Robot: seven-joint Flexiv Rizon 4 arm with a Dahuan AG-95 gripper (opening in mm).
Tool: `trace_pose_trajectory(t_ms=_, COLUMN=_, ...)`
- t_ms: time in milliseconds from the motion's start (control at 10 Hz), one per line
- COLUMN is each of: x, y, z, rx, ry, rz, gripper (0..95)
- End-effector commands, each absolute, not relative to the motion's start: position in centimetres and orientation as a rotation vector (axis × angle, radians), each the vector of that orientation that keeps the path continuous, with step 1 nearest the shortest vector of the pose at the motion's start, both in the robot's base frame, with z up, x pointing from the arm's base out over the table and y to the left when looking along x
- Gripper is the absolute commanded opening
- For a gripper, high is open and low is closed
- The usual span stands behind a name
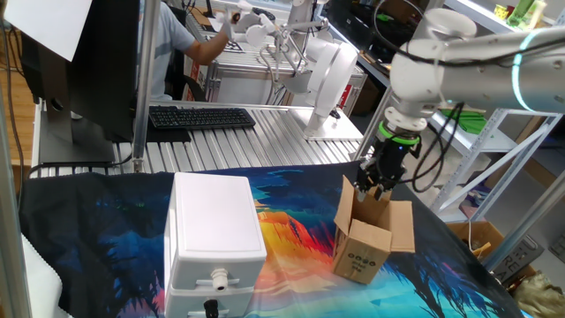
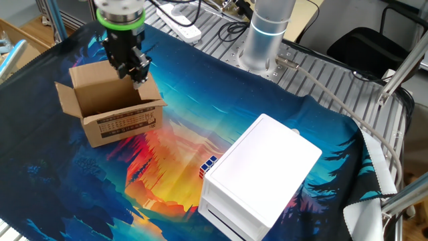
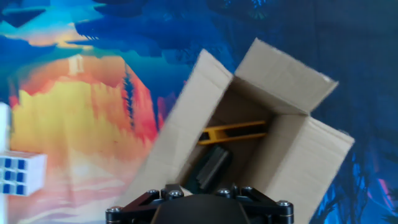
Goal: Cover the box
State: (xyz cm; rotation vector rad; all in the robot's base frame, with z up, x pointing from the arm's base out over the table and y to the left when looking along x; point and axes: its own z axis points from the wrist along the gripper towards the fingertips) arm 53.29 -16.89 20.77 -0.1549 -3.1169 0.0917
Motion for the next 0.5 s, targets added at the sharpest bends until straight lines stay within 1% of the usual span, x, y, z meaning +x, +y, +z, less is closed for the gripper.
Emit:
trace_pose_trajectory(t_ms=100, x=52.85, y=-16.86, z=20.87, rx=-0.198, ry=-3.107, rz=0.087, gripper=38.0)
trace_pose_trajectory(t_ms=500, x=52.85, y=-16.86, z=20.87, rx=-0.244, ry=-3.084, rz=0.087, gripper=38.0)
